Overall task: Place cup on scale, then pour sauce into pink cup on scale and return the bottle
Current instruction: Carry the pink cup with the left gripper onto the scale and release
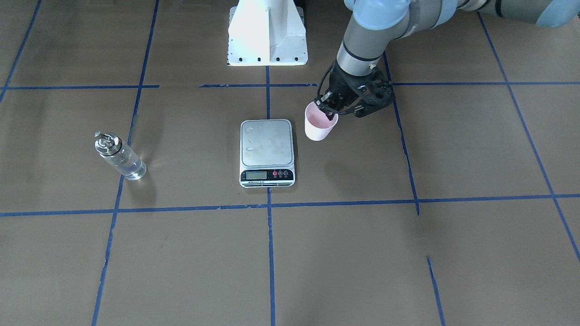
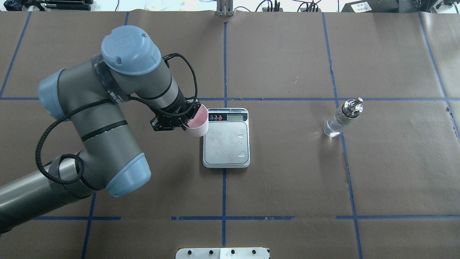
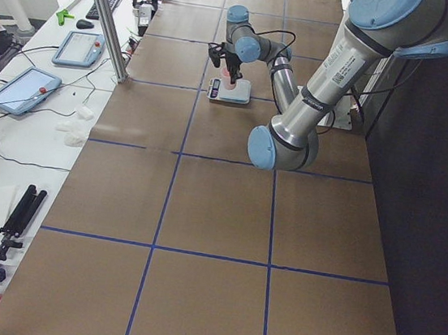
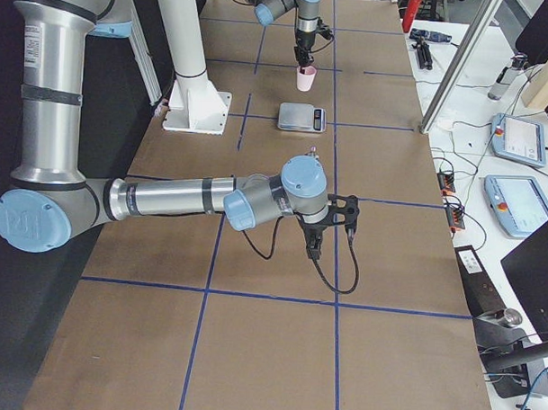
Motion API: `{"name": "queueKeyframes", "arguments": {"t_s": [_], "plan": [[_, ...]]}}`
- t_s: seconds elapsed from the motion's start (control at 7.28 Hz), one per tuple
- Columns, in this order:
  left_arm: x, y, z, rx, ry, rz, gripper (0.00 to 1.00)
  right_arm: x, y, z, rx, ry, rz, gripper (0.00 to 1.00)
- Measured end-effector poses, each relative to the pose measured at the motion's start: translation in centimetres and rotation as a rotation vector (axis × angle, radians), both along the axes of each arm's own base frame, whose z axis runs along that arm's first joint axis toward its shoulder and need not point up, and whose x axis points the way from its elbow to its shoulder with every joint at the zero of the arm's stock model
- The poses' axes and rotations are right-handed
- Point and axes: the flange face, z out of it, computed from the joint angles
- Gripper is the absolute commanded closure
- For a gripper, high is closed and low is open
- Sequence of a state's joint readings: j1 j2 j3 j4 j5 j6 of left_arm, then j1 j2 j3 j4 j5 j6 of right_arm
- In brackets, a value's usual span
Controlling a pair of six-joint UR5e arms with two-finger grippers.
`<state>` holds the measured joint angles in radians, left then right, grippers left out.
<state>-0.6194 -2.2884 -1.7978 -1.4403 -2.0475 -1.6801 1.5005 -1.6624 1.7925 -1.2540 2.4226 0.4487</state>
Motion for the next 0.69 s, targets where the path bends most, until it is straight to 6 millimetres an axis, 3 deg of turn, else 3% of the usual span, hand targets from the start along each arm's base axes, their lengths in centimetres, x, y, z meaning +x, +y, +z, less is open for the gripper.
{"name": "queueKeyframes", "arguments": {"t_s": [0.41,0.69], "plan": [[5.8,0.8,-1.6,-0.024,-0.024,0.0,1.0,-1.7,-0.1,-2.3,0.016,-0.012,-0.014,0.0],[8.2,1.1,-1.9,-0.03,-0.027,-0.001,1.0,-2.5,0.0,-3.8,0.006,-0.028,-0.002,0.0]]}}
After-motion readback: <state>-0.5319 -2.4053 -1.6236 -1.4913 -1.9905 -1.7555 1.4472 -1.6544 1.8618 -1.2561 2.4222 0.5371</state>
